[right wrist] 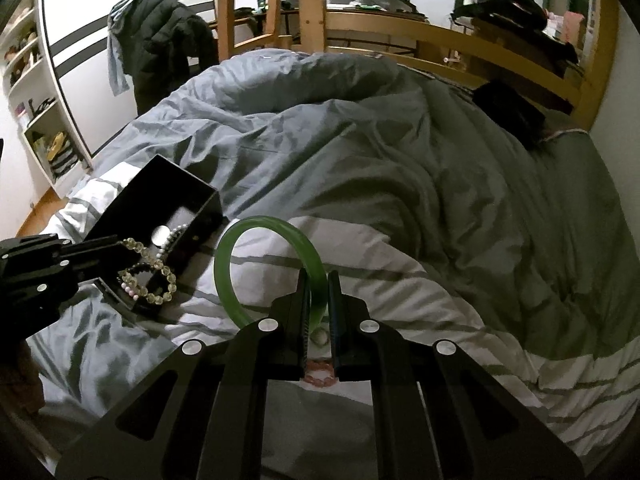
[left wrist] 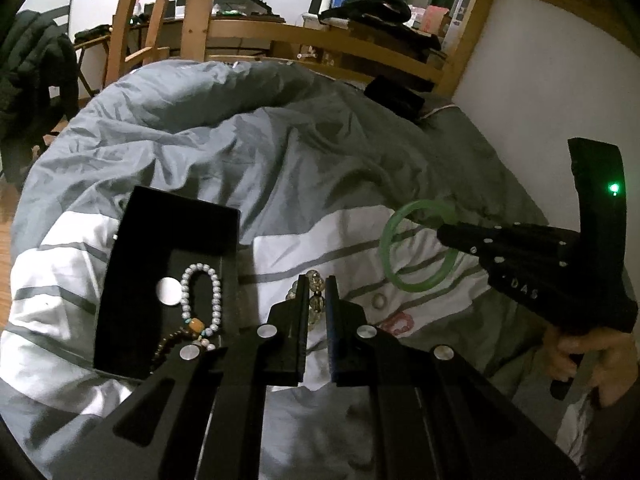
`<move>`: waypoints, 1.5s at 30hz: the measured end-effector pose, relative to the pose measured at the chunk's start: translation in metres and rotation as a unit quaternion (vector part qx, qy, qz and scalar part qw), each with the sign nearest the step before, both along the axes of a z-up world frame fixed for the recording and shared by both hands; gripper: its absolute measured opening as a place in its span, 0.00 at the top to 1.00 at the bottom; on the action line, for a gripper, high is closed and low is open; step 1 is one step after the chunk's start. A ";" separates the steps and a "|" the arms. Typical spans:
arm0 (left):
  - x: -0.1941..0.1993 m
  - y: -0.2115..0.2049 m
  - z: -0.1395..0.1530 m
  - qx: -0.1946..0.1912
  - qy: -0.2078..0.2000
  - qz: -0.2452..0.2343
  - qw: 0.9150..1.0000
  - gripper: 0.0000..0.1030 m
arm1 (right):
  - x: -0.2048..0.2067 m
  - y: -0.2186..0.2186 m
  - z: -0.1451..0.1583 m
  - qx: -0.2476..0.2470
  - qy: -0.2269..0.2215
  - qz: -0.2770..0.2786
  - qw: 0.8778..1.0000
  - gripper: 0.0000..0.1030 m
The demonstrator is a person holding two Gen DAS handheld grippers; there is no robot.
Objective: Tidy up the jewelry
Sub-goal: 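Carry the bangle with the right gripper while the left gripper carries the strand to the box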
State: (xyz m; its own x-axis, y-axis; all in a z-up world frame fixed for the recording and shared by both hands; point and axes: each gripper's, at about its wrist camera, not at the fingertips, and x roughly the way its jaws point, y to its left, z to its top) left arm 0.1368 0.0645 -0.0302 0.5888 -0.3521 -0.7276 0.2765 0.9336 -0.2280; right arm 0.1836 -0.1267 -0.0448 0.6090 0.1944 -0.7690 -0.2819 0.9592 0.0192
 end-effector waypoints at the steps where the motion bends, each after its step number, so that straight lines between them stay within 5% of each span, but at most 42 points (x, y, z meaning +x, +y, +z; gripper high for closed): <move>1: 0.000 0.002 0.002 0.001 -0.002 0.001 1.000 0.92 | 0.001 0.005 0.000 -0.002 0.000 0.003 1.000 0.91; 30: 0.008 0.056 -0.004 0.011 0.015 0.059 0.998 0.92 | 0.028 0.092 0.004 -0.026 0.010 0.058 0.998 0.91; 45: 0.019 0.075 -0.021 0.046 0.042 0.102 0.993 0.92 | 0.052 0.145 -0.030 -0.019 0.035 0.093 0.995 0.91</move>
State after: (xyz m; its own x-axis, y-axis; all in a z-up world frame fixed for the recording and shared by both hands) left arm 0.1561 0.1391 -0.0514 0.5777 -0.1614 -0.8002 0.0626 0.9861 -0.1537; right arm 0.2354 0.0185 -0.0747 0.5093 0.2689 -0.8175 -0.4537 0.8911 0.0105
